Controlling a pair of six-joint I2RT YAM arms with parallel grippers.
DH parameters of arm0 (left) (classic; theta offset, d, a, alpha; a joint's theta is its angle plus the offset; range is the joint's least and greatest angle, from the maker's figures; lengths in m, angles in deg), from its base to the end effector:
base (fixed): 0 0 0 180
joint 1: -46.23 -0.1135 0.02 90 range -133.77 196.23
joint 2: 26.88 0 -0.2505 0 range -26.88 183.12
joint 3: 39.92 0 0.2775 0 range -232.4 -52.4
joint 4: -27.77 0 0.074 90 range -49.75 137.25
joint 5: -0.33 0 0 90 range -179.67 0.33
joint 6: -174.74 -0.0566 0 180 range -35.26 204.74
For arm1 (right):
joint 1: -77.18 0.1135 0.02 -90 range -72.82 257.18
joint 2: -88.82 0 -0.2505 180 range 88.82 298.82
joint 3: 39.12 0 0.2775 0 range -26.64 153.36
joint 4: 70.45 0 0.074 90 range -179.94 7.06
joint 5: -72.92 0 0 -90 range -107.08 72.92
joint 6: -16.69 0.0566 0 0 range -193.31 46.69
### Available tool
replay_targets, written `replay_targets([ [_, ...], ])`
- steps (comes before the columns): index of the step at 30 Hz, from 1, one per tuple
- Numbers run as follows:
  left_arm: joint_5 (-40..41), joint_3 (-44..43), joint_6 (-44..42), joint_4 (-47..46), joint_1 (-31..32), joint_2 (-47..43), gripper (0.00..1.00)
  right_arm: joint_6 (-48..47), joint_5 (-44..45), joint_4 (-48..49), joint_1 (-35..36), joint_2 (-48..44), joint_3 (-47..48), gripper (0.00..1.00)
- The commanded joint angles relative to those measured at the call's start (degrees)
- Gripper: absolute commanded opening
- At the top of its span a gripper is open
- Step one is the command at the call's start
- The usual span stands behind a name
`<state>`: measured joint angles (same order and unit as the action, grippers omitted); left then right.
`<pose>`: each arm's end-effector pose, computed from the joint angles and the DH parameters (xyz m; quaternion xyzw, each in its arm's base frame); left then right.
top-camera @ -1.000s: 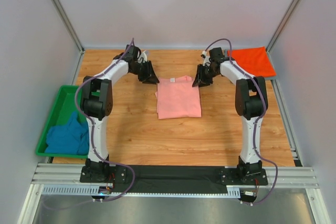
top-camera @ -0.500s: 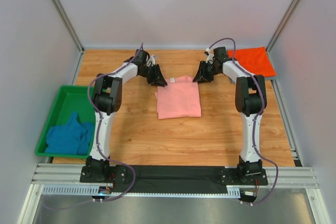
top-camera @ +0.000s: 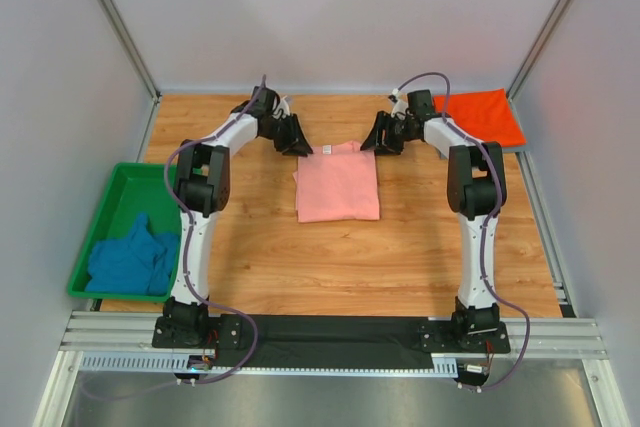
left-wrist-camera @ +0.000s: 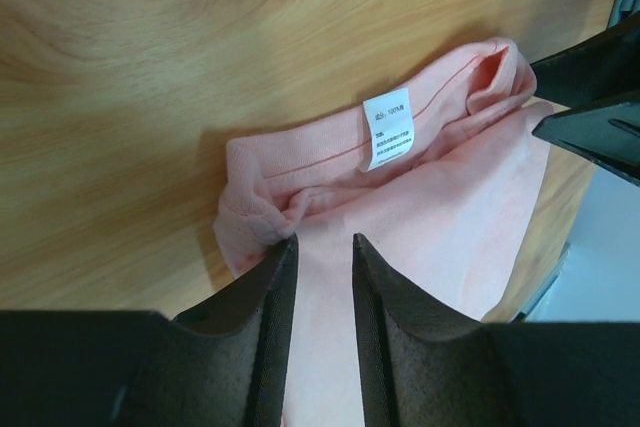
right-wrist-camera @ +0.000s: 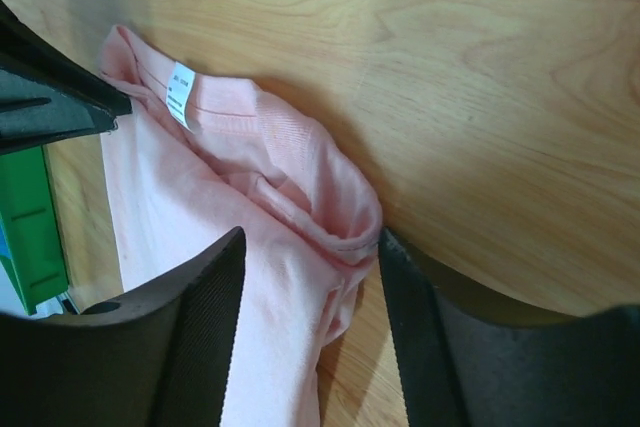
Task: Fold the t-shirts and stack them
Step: Neatly place the folded tshirt to the corner
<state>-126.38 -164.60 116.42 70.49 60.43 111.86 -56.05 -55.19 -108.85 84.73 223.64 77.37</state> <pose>0.5180 -0.1660 0.1114 -0.0492 0.9126 -0.3836 0.1322 0.5159 0.1036 0.1048 -0.0165 0.9103 0.3636 0.1971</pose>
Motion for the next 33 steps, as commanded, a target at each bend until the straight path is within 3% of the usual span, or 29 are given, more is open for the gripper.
replay_targets([
  [1, 2.08, -1.97, -0.57, 0.35, -0.22, -5.75, 0.36, -1.26, -4.07, 2.62, -0.26, -1.41, 2.43, 0.59],
  [12, 5.42, 3.39, -4.43, 4.47, -0.31, -15.85, 0.37, -3.55, -3.12, -3.26, 0.18, -3.24, -0.37, 0.64],
  [16, 5.68, 9.7, -4.87, 4.13, -0.31, -19.11, 0.37, -3.37, -0.57, -1.07, 0.97, -6.41, -7.4, 0.65],
  [25, 5.33, 24.64, -5.93, 1.14, -0.31, -26.32, 0.36, -1.96, 4.17, 0.16, 3.87, -7.03, -12.15, 0.65],
  [33, 5.07, 31.52, -5.84, 0.43, -0.31, -31.42, 0.35, 0.85, 10.5, 5.87, 6.33, -8.35, -18.93, 0.6],
])
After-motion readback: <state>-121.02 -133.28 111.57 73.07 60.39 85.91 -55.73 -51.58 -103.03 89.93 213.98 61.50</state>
